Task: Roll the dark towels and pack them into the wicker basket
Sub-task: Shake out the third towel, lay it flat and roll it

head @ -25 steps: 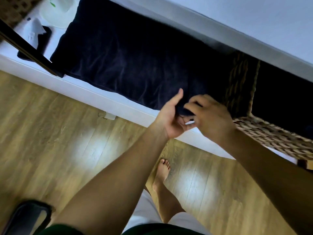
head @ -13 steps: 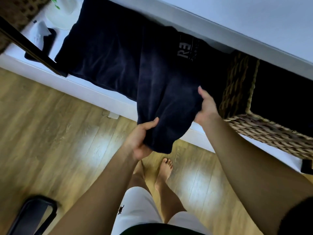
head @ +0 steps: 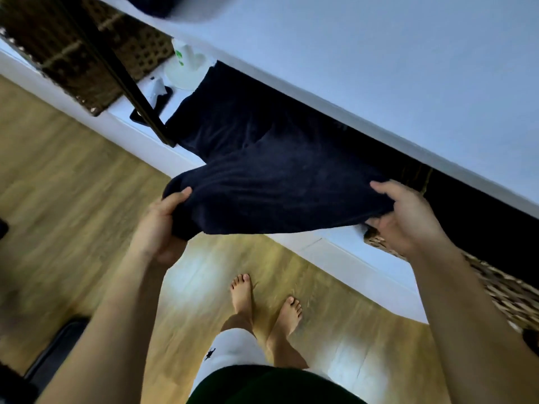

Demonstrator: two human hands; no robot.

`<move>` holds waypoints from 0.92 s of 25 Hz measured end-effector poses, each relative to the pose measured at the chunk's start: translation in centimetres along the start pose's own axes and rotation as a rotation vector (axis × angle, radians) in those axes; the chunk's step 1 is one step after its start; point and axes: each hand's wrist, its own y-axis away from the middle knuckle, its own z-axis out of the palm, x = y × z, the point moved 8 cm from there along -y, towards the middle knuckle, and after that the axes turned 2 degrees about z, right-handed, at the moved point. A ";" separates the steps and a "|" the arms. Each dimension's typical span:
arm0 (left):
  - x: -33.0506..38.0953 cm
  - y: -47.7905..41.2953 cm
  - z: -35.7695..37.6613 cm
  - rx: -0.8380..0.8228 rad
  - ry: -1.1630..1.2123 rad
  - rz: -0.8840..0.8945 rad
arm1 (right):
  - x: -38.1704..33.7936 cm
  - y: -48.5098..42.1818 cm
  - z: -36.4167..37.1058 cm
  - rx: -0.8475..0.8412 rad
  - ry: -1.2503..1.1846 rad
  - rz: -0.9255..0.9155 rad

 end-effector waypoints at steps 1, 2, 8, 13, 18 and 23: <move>1.7 1.6 -0.5 0.030 0.074 0.040 | -0.9 2.1 0.8 -0.048 -0.034 -0.031; 3.3 3.3 -0.9 0.048 0.135 0.089 | -1.5 4.0 1.5 -0.088 -0.057 -0.066; 13.9 12.9 -0.1 0.051 0.200 0.504 | -5.0 9.4 4.4 -0.130 -0.497 -0.067; 19.6 18.9 3.0 -0.048 0.098 0.675 | -6.6 14.9 4.8 -0.306 -0.634 -0.076; 20.9 24.1 4.6 -0.238 0.069 0.711 | -12.2 22.2 3.3 -0.303 -0.629 -0.339; 21.9 30.0 7.5 -0.341 0.159 0.754 | -19.2 30.0 1.3 -0.394 -0.532 -0.607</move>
